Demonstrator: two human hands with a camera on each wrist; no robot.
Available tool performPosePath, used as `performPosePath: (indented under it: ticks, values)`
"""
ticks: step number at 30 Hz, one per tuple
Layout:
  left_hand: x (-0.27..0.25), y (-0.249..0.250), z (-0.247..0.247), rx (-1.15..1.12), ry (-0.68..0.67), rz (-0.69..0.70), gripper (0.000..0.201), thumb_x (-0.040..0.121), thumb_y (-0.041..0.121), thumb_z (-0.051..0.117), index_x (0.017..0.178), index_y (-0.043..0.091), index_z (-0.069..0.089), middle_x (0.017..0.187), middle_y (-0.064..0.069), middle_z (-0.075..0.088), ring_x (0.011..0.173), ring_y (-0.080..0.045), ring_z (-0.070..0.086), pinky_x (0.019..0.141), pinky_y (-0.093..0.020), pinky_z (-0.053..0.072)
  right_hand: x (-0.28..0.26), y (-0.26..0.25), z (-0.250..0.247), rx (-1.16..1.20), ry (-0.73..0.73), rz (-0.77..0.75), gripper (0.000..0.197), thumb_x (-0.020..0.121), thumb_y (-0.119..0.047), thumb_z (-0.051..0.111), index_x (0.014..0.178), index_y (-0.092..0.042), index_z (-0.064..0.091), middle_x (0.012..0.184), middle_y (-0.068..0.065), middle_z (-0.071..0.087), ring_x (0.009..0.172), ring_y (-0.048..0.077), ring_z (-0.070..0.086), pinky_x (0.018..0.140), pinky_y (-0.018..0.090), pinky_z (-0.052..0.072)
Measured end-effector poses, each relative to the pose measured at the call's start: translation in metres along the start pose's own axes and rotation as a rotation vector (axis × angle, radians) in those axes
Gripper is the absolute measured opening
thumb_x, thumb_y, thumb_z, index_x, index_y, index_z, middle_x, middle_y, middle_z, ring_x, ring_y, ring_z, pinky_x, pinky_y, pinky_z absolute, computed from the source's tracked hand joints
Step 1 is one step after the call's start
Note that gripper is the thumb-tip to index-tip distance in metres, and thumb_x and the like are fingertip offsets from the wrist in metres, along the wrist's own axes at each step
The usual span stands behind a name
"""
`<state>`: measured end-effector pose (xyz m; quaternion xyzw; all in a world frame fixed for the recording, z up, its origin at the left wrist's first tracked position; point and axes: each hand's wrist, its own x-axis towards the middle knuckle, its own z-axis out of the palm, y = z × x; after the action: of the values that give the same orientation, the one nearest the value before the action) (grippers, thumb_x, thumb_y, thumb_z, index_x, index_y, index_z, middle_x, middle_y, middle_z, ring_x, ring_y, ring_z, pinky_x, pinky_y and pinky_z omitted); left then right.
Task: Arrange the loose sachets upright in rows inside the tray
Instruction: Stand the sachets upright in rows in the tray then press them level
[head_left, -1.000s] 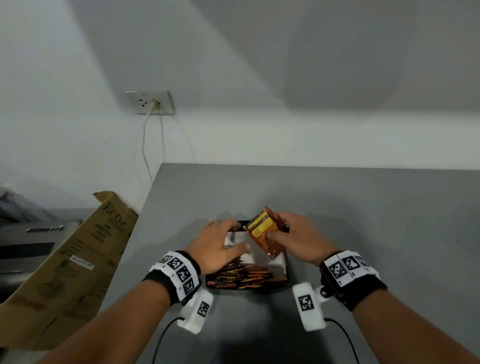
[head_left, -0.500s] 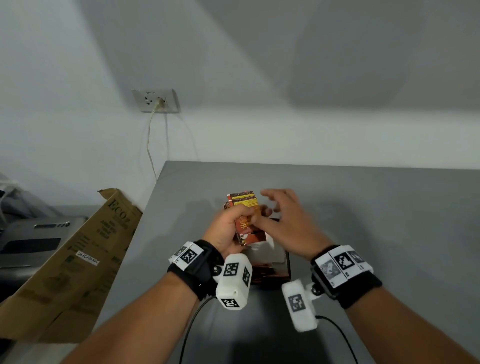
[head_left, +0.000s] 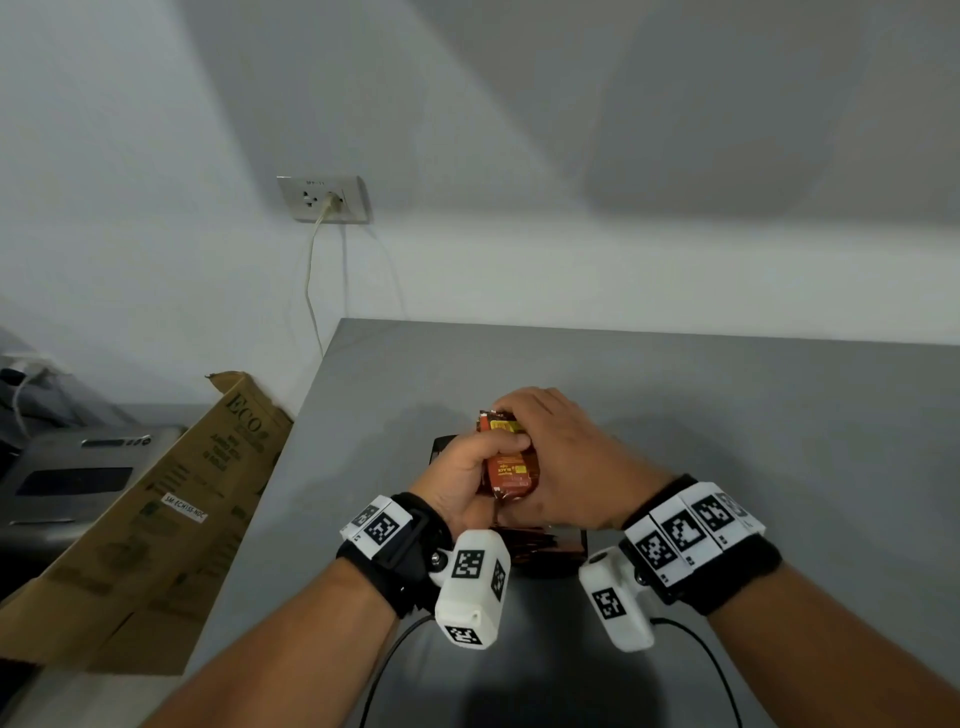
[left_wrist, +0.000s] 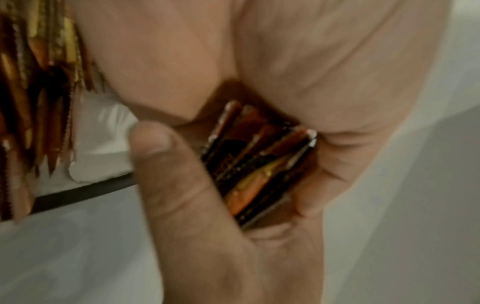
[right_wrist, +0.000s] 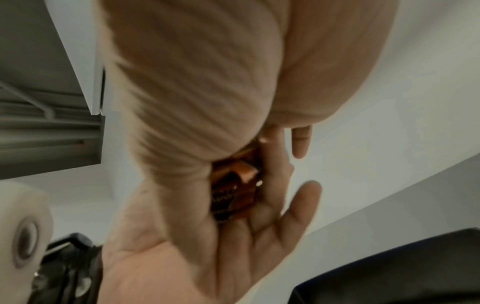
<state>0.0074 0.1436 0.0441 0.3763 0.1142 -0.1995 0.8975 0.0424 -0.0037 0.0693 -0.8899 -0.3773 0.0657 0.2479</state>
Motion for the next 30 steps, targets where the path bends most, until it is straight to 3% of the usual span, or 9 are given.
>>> performPosePath:
  ticks: [4,8,12,15,17,19,23,26,30]
  values:
    - [0.002,-0.001,0.0,0.022,0.037,0.069,0.06,0.061,0.01,0.077,0.117,0.003,0.055,0.093,-0.016,0.067,0.083,-0.026,0.069,0.07,-0.035,0.058,0.0,0.0,-0.001,0.084,0.006,0.024,0.083,0.065,-0.042,0.082,0.136,-0.029,0.04,0.126,-0.009,0.05,0.113,0.011,0.048,0.101,0.036,0.044]
    - [0.002,0.001,-0.003,-0.087,-0.041,0.066,0.046,0.058,0.003,0.071,0.103,0.002,0.061,0.091,-0.017,0.065,0.082,-0.029,0.067,0.071,-0.037,0.058,0.002,-0.001,0.0,0.092,-0.018,-0.021,0.082,0.064,-0.046,0.081,0.136,-0.035,0.041,0.128,-0.014,0.05,0.116,0.009,0.05,0.102,0.037,0.045]
    - [0.0,0.003,-0.007,-0.112,-0.1,0.041,0.032,0.06,0.001,0.069,0.091,0.002,0.073,0.09,-0.016,0.068,0.083,-0.028,0.068,0.076,-0.037,0.057,0.004,-0.001,0.0,0.101,-0.024,0.037,0.082,0.065,-0.05,0.077,0.136,-0.04,0.038,0.127,-0.016,0.052,0.114,0.01,0.049,0.101,0.039,0.043]
    - [0.003,0.006,-0.003,-0.018,-0.031,0.019,0.037,0.064,-0.001,0.062,0.101,0.002,0.064,0.091,-0.017,0.065,0.082,-0.028,0.066,0.072,-0.036,0.057,0.006,0.003,0.005,0.067,-0.029,0.071,0.085,0.062,-0.058,0.076,0.137,-0.039,0.038,0.13,-0.016,0.051,0.118,0.011,0.049,0.102,0.04,0.044]
    - [0.006,0.008,-0.001,0.019,0.043,0.03,0.046,0.063,-0.005,0.058,0.109,0.001,0.058,0.089,-0.02,0.064,0.075,-0.029,0.068,0.063,-0.035,0.057,0.005,0.004,0.007,0.105,-0.037,0.09,0.093,0.06,-0.058,0.081,0.14,-0.038,0.037,0.134,-0.016,0.046,0.122,0.009,0.045,0.105,0.035,0.043]
    - [0.007,0.011,-0.002,0.031,0.068,0.068,0.054,0.067,-0.009,0.058,0.12,0.0,0.056,0.095,-0.024,0.063,0.078,-0.032,0.069,0.063,-0.037,0.058,0.003,0.003,0.004,0.225,-0.017,0.133,0.102,0.062,-0.055,0.085,0.147,-0.035,0.034,0.137,-0.015,0.037,0.126,0.006,0.041,0.106,0.027,0.039]
    - [0.007,0.014,-0.006,0.036,0.075,0.121,0.065,0.07,-0.005,0.062,0.134,0.006,0.054,0.108,-0.022,0.066,0.083,-0.032,0.071,0.06,-0.038,0.058,0.001,0.005,-0.006,0.463,0.091,0.25,0.069,0.086,-0.035,0.073,0.147,-0.029,0.041,0.133,-0.011,0.042,0.116,0.005,0.051,0.093,0.021,0.047]
    - [0.007,0.014,-0.01,0.074,0.07,0.133,0.066,0.073,-0.002,0.066,0.137,0.005,0.051,0.116,-0.024,0.065,0.087,-0.033,0.071,0.059,-0.038,0.058,0.001,0.01,-0.007,0.545,0.097,0.291,0.059,0.084,-0.018,0.075,0.136,-0.032,0.053,0.124,-0.01,0.055,0.107,0.005,0.058,0.085,0.023,0.054]
    - [0.006,0.011,-0.012,0.124,0.109,0.144,0.059,0.077,0.007,0.07,0.134,0.0,0.052,0.109,-0.021,0.068,0.088,-0.032,0.071,0.062,-0.039,0.058,-0.001,0.013,-0.003,0.56,0.156,0.322,0.049,0.077,-0.017,0.08,0.119,-0.034,0.062,0.112,-0.007,0.063,0.099,0.009,0.062,0.087,0.036,0.058]
